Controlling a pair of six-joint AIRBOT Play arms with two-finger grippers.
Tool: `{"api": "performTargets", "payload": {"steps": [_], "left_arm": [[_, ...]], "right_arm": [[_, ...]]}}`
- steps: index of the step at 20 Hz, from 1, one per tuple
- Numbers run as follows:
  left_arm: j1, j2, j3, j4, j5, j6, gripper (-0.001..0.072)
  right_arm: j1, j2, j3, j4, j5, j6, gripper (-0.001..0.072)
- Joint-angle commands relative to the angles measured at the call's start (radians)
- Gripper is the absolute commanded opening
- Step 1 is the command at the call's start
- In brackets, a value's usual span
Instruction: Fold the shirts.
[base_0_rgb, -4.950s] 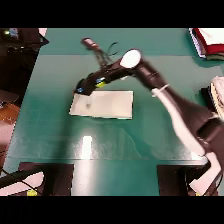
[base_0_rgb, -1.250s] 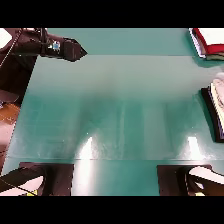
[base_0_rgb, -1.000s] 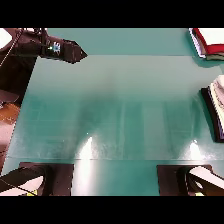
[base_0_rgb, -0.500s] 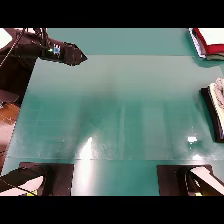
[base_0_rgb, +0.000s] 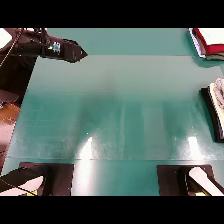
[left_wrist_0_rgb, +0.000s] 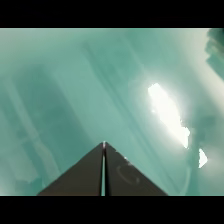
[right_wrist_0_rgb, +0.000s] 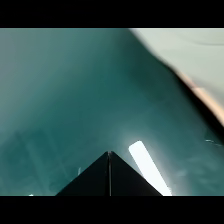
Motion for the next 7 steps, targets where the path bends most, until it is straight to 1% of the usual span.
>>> {"api": "performTargets", "payload": {"steps": [1,4,7], "left_arm": [[0.0,0.0,0.0,-0.002,0.053,-0.001,0.0027],[0.0,0.0,0.0,-0.002,0.079,-0.001,0.0027],[0.0,0.0,0.0,-0.002,0.103,-0.001,0.0027]], "right_arm": [[0.178,0.0,0.026,0.04,-0.013,-0.002,0.0016],[0.264,0.001,0.04,0.04,-0.05,-0.002,0.0015],[0.3,-0.001,0.031,0.039,-0.079,-0.002,0.0016]]}}
